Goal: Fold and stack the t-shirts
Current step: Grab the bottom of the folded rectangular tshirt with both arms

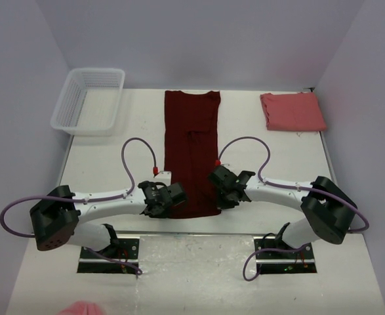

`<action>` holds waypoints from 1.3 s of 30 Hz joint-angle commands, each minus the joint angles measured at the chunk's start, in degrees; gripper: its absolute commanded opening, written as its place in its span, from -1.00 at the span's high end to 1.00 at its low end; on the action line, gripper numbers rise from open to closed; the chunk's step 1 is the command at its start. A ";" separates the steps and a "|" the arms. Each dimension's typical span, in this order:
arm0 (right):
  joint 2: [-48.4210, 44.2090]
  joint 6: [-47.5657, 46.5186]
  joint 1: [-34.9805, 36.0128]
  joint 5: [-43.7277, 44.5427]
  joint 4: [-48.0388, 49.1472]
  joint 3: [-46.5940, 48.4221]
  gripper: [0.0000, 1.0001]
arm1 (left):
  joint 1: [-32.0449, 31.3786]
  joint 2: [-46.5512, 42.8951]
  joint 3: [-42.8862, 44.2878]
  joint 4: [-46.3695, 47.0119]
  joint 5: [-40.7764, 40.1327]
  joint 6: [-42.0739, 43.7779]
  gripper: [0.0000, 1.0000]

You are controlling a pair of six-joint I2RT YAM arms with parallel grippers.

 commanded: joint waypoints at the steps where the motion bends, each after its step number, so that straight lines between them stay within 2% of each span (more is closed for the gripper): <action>1: -0.99 0.30 0.18 0.64 0.09 -0.73 1.00 | -0.84 -2.41 1.17 -1.38 -2.61 -2.05 0.59; 16: 0.06 0.12 0.26 -0.15 0.88 -0.64 1.00 | -1.28 3.47 7.41 2.22 -2.70 2.43 0.41; 21: -0.38 0.30 0.35 -0.06 0.62 -0.73 1.00 | -1.20 6.10 7.85 3.11 -3.14 3.40 0.32; 27: -0.99 0.30 0.26 0.02 0.18 -0.81 1.00 | -1.20 8.66 6.63 4.68 -2.62 3.39 0.31; 30: -0.99 0.47 0.26 0.11 0.27 -0.90 1.00 | -1.20 8.84 6.10 5.48 -2.44 3.31 0.37; 33: -0.55 0.47 0.35 -0.06 0.53 -0.90 1.00 | -1.20 8.23 5.66 5.39 -3.14 2.87 0.57; 34: -0.38 0.47 0.27 -0.24 0.62 -0.81 1.00 | -1.20 7.96 5.57 5.22 -3.23 2.78 0.74; 36: 0.06 0.47 0.27 -0.24 0.88 -0.90 1.00 | -1.20 6.74 5.22 4.95 -3.58 2.34 0.94; 39: 0.85 0.48 0.26 -0.41 1.14 -0.64 1.00 | -1.28 4.98 4.61 3.81 -4.20 1.55 1.00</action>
